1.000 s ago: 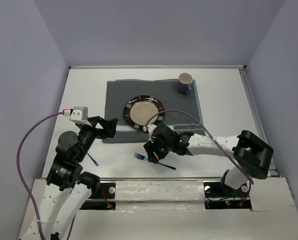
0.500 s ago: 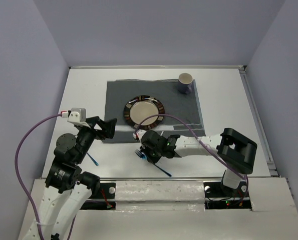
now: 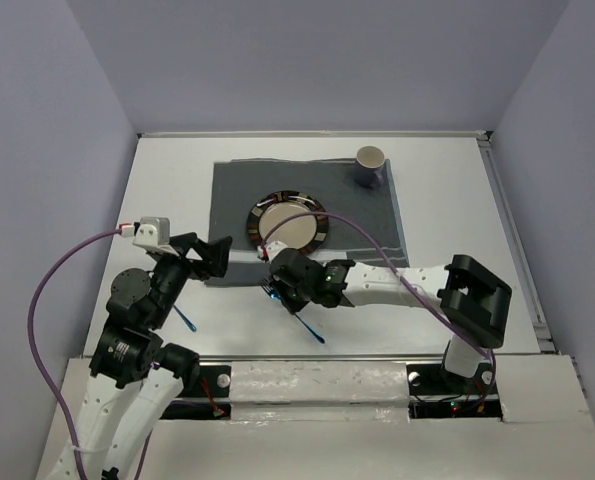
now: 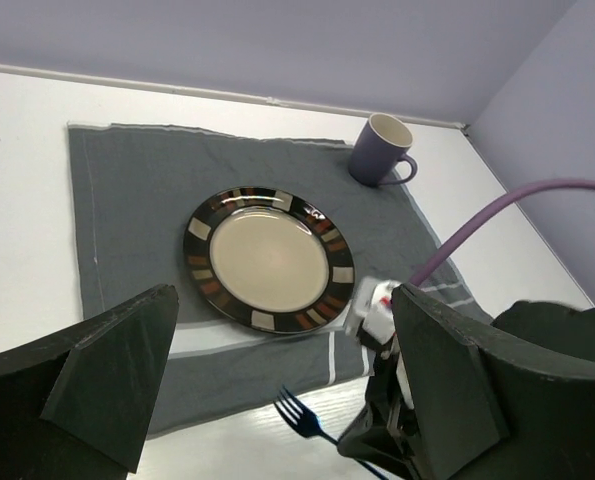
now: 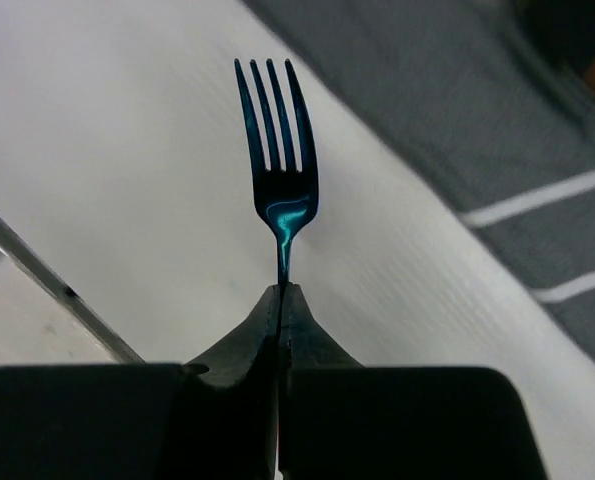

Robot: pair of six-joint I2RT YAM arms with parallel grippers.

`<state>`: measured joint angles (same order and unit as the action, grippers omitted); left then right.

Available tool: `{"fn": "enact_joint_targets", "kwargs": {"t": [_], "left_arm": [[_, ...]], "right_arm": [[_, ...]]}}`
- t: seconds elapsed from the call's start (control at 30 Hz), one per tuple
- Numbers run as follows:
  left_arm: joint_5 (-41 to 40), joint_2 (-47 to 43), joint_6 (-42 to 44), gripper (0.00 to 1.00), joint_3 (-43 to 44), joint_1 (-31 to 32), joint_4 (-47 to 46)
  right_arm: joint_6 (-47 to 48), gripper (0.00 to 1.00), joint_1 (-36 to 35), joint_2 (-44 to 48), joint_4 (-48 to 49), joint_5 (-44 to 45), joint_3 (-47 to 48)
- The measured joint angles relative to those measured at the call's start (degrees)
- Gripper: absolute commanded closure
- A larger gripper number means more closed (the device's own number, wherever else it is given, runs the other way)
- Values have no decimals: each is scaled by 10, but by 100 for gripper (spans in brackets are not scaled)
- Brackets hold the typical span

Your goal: Set the dinner table for one person

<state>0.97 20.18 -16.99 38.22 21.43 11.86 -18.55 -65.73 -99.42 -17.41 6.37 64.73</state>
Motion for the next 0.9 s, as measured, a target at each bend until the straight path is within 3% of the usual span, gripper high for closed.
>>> {"fn": "enact_joint_targets", "kwargs": {"t": [0.13, 0.43, 0.9], "left_arm": [[-16, -5, 0, 1, 0, -1, 0], [-68, -18, -4, 1, 0, -5, 9], [-83, -17, -11, 1, 0, -5, 14]], "right_arm": [[-22, 100, 0, -14, -2, 40, 98], [-120, 100, 62, -194, 91, 119, 350], [-229, 100, 113, -392, 87, 136, 542]]}}
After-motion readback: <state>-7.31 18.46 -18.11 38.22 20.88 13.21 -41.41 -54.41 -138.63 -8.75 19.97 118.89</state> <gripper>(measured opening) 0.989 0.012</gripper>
